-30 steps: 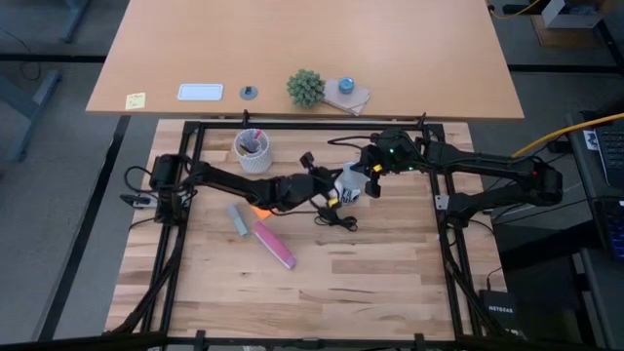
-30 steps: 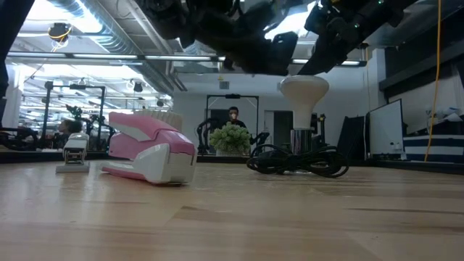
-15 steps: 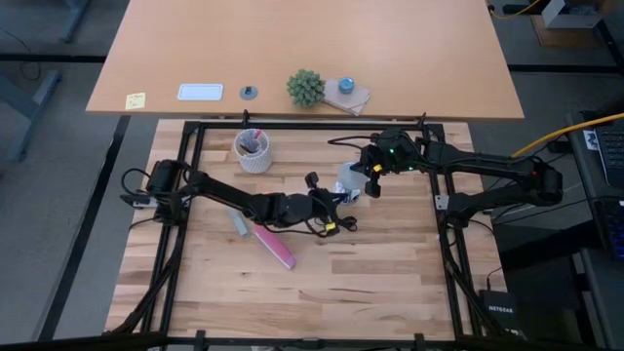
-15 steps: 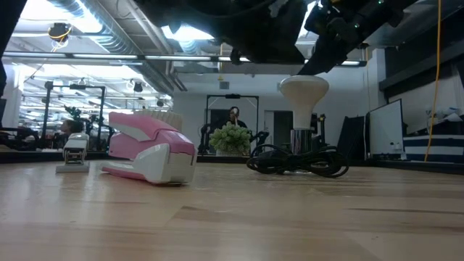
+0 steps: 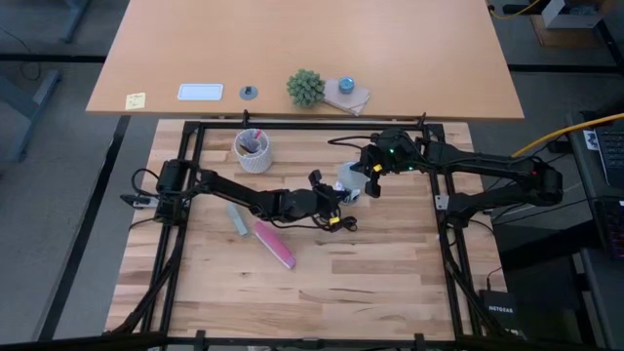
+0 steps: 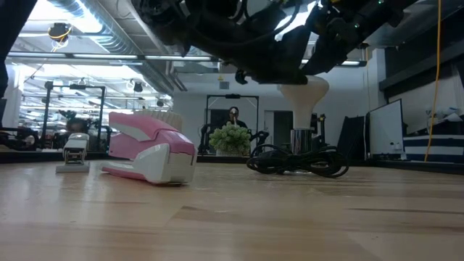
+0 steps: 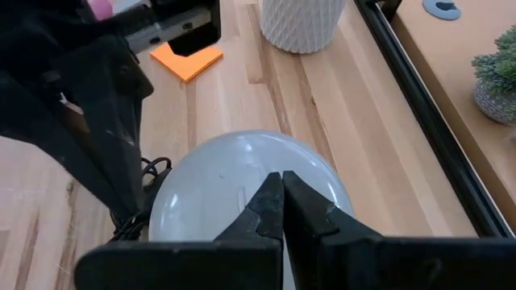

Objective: Screw lightbulb
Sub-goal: Insert the lightbulb into the lamp

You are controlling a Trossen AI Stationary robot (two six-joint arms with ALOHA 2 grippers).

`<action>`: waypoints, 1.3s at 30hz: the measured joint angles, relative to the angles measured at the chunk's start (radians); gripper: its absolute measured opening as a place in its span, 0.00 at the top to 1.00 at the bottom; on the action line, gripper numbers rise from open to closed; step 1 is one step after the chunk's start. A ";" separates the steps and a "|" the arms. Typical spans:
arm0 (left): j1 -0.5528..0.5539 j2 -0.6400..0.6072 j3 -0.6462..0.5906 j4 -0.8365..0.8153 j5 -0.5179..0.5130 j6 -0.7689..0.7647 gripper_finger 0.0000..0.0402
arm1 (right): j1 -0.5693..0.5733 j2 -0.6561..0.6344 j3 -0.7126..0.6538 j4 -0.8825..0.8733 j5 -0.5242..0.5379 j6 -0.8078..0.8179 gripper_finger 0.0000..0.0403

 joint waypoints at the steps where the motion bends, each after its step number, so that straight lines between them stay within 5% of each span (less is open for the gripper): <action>1: 0.000 0.000 0.000 0.017 0.000 0.013 1.00 | 0.000 0.000 0.000 0.000 0.000 0.000 0.99; 18: 0.032 0.000 0.000 0.003 -0.190 0.035 1.00 | -0.002 0.000 0.000 -0.004 0.021 0.000 0.99; 39: 0.125 0.001 0.000 0.001 -0.202 0.017 1.00 | 0.001 0.000 0.000 -0.012 0.006 0.000 0.99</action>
